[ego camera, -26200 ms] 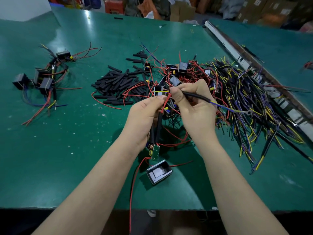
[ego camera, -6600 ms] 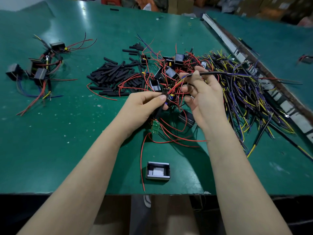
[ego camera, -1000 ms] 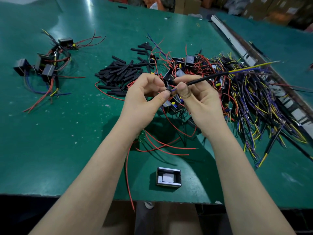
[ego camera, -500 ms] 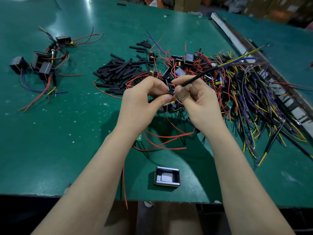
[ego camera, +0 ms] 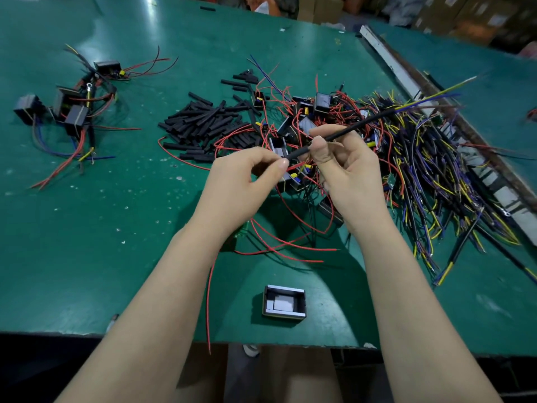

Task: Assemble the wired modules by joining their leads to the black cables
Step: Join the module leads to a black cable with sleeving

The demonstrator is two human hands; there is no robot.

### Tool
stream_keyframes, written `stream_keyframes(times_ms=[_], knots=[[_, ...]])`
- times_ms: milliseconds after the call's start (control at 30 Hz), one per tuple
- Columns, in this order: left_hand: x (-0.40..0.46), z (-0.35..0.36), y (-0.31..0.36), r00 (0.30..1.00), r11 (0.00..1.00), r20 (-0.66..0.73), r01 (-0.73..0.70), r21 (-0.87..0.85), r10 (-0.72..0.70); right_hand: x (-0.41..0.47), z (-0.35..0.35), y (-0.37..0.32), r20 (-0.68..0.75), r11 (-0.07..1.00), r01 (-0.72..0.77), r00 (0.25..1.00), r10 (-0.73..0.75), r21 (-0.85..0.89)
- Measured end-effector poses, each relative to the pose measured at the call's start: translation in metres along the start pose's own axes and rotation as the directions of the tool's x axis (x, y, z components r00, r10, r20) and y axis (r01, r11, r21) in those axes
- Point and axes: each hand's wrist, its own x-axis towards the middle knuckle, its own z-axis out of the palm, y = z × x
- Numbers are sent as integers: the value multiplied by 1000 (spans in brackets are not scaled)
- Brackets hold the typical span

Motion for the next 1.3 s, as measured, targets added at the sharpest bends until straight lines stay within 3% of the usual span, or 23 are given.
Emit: stream_keyframes(times_ms=[133,300,433,567,767,1133,1300], knots=[[-1,0,1,999,1000,-18,-26,-2,26,-1,-1,0,0,997,-79,997,79,-19],[2,2,-2,999,995,-23,45,-89,-48,0,1,0,12,972,-194,981,195,135],[2,2,-3,997,980,4,82,-180,-82,4,-1,1,-130,940,-225,956,264,257],[2,3,-4,996,978,24,88,-188,-85,5,-5,3,-175,952,-173,960,220,252],[2,3,-5,1000,999,-7,-10,-46,10,2,-4,4,-220,995,-84,971,94,53],[4,2,-5,998,988,-57,-15,-156,6,3,-6,3,-149,976,-81,982,112,204],[5,6,-7,999,958,5,53,-280,-54,3,-2,1,-98,956,-143,980,173,255]])
